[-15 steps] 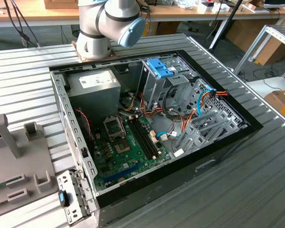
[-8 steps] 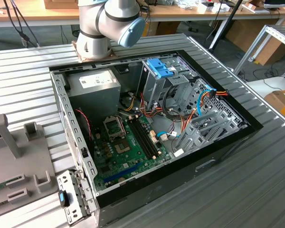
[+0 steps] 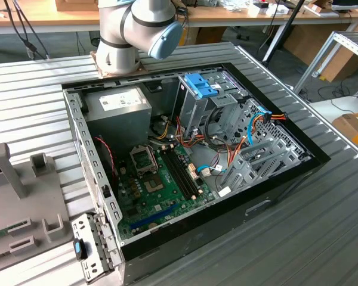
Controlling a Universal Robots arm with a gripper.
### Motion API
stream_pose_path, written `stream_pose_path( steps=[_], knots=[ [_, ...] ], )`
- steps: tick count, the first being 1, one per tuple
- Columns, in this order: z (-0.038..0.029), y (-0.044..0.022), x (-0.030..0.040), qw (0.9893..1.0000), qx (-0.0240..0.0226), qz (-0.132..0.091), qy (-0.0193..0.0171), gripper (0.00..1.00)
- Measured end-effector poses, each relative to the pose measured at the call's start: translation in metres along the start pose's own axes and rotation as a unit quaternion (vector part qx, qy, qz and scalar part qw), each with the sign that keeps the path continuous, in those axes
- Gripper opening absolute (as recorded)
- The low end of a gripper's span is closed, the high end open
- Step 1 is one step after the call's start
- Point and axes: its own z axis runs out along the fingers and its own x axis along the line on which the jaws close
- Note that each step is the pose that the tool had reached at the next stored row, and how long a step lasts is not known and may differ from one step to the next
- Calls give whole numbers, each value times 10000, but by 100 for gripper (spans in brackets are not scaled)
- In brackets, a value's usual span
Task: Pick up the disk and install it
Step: 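Pick up the disk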
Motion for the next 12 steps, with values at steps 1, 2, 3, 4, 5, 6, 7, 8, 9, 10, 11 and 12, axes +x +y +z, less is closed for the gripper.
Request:
stream_pose_path(
  steps=[1, 2, 3, 4, 5, 6, 7, 8, 9, 10, 11, 12],
  knots=[
    [2, 0, 0, 9999, 0, -142, -1, 11],
    [3, 0, 0, 9995, 0, -316, -2, 11],
    [4, 0, 0, 9989, 0, -463, -2, 11],
    [6, 0, 0, 9976, 0, -699, -3, 11],
    [6, 0, 0, 9961, 0, -878, -3, 11],
    [7, 0, 0, 9946, 0, -1036, -4, 11],
    [8, 0, 0, 9928, 0, -1196, -5, 11],
    [9, 0, 0, 9910, 0, -1342, -5, 11],
    [9, 0, 0, 9897, 0, -1431, -5, 11],
    [10, 0, 0, 9875, 0, -1579, -6, 11],
    [10, 0, 0, 9846, -1, -1746, -6, 11],
    [11, 0, 0, 9810, 0, -1938, -7, 11]
  ],
)
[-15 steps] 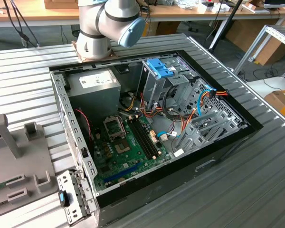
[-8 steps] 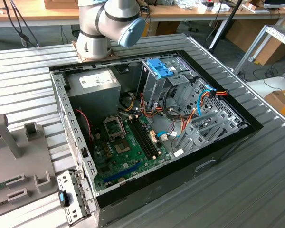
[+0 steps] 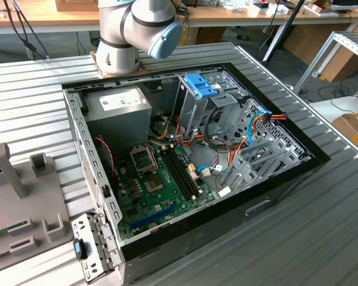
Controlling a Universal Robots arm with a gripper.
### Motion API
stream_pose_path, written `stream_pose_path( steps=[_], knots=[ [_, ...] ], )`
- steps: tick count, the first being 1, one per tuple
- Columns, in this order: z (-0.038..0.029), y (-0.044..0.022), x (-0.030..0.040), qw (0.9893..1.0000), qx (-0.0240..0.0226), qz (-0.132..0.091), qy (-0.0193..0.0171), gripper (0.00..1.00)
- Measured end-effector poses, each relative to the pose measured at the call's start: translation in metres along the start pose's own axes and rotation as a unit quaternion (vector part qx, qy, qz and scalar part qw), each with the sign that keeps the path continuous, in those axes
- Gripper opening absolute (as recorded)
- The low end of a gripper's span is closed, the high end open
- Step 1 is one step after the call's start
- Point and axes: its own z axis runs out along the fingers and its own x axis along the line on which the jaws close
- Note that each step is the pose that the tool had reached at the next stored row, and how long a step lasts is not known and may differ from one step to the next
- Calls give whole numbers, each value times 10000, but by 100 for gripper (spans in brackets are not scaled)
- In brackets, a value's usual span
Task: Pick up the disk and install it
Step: 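Pick up the disk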
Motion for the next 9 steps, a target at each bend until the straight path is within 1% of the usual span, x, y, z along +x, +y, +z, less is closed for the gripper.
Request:
stream_pose_path(
  steps=[2, 3, 4, 5, 6, 7, 9],
  knots=[
    [1, 0, 0, 9996, 0, -281, -1, 11],
    [2, 0, 0, 9993, 0, -370, -1, 11],
    [4, 0, 0, 9980, 0, -637, -2, 11],
    [5, 0, 0, 9966, 0, -819, -3, 11],
    [7, 0, 0, 9939, 0, -1099, -4, 11],
    [7, 0, 0, 9922, 0, -1243, -4, 11],
    [7, 0, 0, 9921, 0, -1253, -4, 11]
  ],
)
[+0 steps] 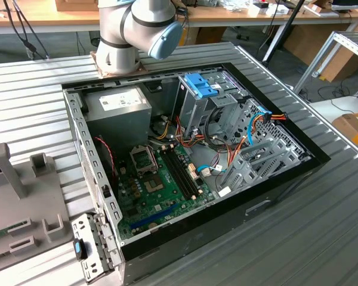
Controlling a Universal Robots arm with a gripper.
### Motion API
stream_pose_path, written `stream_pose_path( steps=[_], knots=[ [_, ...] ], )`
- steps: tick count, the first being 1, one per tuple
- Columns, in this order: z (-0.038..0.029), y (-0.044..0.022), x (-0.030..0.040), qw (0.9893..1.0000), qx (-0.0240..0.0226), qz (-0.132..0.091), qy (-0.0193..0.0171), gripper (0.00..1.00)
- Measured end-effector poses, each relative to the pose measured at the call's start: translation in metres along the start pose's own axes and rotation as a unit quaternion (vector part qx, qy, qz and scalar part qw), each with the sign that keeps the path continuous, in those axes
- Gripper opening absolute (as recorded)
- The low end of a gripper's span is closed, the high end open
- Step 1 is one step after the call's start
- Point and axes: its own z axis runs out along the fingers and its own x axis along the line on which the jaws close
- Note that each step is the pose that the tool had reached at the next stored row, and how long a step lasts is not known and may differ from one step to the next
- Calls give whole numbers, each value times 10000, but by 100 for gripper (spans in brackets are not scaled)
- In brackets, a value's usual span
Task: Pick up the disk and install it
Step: 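Pick up the disk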
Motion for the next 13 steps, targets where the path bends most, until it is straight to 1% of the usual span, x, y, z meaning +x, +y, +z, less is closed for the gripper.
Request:
stream_pose_path(
  steps=[1, 2, 3, 4, 8, 10, 13],
  knots=[
    [2, 0, 1, 10000, 1, -1, -50, 11],
    [2, 0, 1, 9999, -1, -2, -144, 11],
    [9, 0, 5, 9998, 0, -3, -182, 11],
    [21, 0, 7, 9998, 0, -3, -182, 11],
    [24, 0, 8, 9998, -1, -1, -182, 11],
    [26, 0, 7, 9998, 1, 45, -182, 11],
    [26, 6, -32, 9998, 0, 54, -182, 11]
  ],
)
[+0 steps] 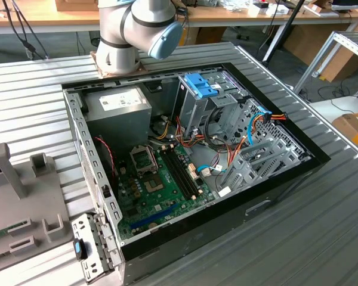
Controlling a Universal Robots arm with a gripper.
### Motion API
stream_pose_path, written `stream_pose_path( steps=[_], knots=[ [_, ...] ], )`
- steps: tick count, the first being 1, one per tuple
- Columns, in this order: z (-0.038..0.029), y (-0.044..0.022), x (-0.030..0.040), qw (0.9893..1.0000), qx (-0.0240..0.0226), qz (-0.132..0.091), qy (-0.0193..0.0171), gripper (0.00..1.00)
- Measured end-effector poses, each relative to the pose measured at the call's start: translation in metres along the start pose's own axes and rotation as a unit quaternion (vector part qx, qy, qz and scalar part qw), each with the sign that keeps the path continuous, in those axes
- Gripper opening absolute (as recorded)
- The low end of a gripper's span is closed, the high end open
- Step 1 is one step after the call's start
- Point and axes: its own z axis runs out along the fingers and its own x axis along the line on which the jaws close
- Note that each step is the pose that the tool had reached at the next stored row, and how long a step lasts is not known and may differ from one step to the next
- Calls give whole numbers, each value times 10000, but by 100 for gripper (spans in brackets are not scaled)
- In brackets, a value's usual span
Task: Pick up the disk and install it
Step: 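Pick up the disk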
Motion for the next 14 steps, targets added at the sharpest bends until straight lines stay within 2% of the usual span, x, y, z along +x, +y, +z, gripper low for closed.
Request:
stream_pose_path(
  steps=[14],
  knots=[
    [0, 0, 2, 10000, 0, 1, -4, 11]
  ],
)
